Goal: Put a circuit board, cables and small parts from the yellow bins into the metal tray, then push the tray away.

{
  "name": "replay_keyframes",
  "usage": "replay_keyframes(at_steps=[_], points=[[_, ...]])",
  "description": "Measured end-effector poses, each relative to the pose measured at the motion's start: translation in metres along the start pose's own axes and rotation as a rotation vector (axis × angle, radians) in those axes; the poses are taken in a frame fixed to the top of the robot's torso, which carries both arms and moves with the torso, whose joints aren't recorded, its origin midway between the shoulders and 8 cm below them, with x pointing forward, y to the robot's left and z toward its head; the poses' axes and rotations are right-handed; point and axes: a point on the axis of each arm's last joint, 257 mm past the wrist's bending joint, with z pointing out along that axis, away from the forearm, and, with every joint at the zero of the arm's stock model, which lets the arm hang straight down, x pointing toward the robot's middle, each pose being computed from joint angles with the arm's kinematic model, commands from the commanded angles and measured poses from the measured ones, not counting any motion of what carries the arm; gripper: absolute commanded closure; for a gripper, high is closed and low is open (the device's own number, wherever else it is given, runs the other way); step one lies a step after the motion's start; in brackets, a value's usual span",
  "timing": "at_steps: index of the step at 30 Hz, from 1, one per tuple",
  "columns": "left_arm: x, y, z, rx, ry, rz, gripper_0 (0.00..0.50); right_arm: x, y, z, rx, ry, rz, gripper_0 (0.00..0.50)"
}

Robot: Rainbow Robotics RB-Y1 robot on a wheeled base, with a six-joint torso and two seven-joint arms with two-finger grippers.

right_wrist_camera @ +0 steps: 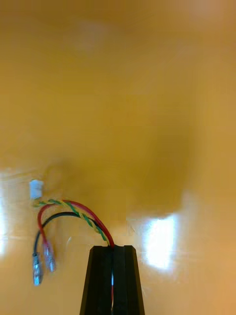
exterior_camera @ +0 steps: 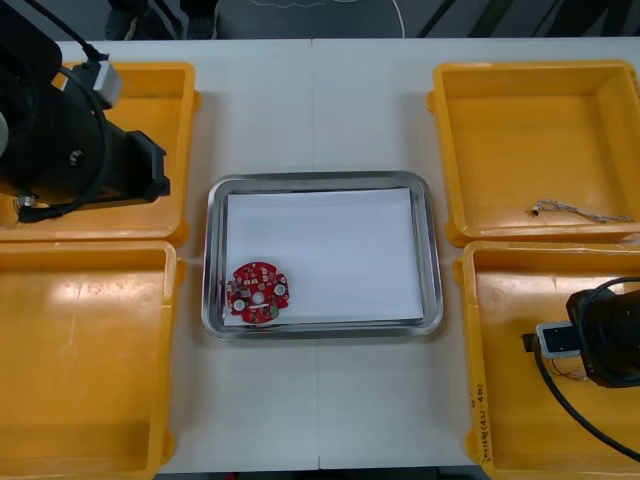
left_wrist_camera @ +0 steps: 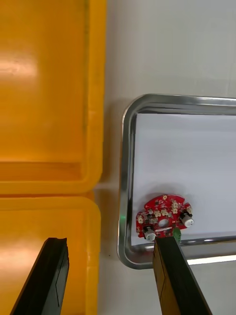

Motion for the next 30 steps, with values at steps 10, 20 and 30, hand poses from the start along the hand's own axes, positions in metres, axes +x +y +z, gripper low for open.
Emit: replay_keyframes(at_steps=[10,20,30], points=[[-0.021,0.052,-0.007,-0.071,0.007,-0.114,0.000,-0.010,-0.025,-0.040,-0.029,-0.038,0.031,0.500],[-0.032,0.094,-0.005,-0.121,0.036,-0.182,0.000,-0.046,-0.058,-0.079,-0.009,-0.054,-0.020,0.500],[-0.041,0.134,0.006,-0.154,0.078,-0.046,0.000,-0.102,-0.076,-0.094,0.026,-0.130,0.076,0.500]])
